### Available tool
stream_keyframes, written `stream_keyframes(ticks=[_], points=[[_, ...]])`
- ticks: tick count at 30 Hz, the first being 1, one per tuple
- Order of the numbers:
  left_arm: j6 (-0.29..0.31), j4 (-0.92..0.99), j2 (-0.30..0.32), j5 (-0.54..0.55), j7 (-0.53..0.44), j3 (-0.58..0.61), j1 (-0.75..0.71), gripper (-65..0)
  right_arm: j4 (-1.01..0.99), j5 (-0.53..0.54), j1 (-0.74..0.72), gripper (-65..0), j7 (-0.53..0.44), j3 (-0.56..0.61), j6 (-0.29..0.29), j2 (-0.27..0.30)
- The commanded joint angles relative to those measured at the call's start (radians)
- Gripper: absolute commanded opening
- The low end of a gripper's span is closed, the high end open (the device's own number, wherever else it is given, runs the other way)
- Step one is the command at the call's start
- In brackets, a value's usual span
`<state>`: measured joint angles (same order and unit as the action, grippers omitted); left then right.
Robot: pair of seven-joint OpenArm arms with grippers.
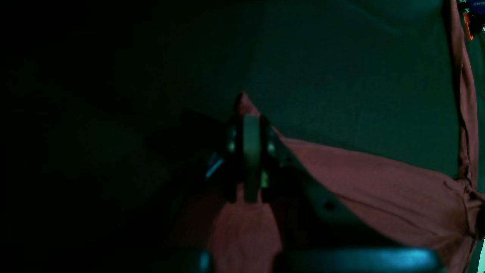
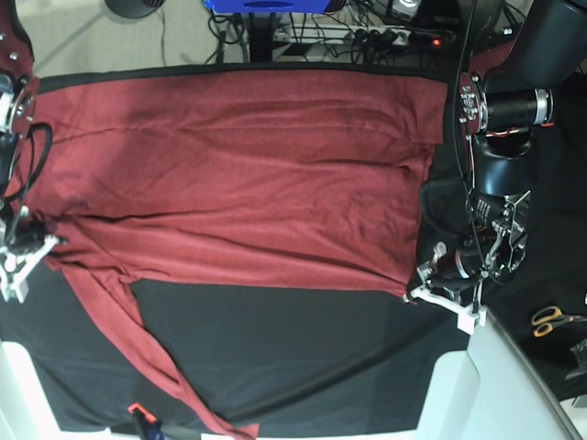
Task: Fold the T-shirt properly
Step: 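Hold the shirt with both grippers and stretch it flat, then drag the held side edge with the left gripper toward the collar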
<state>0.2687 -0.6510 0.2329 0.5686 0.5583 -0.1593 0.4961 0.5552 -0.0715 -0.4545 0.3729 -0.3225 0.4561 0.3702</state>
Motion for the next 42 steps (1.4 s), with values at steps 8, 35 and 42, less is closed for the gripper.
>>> stream_keyframes(ticks=[8, 35, 42], points=[[0.011, -0.022, 0.003, 0.012, -0.016, 0.002, 0.034, -65.0, 0.021, 0.003, -0.079, -65.0, -0.019, 0.003, 0.002, 0.028], [0.013, -0.220, 0.003, 0.017, 0.076, -0.006, -0.035, -65.0, 0.021, 0.003, -0.080, -65.0, -0.110, 0.001, 0.008, 0.029], [0.013, -0.399, 0.003, 0.017, 0.147, -0.032, -0.185, -65.0, 0.082, 0.003, -0.003, -65.0, -0.101, -0.005, 0.008, 0.029]])
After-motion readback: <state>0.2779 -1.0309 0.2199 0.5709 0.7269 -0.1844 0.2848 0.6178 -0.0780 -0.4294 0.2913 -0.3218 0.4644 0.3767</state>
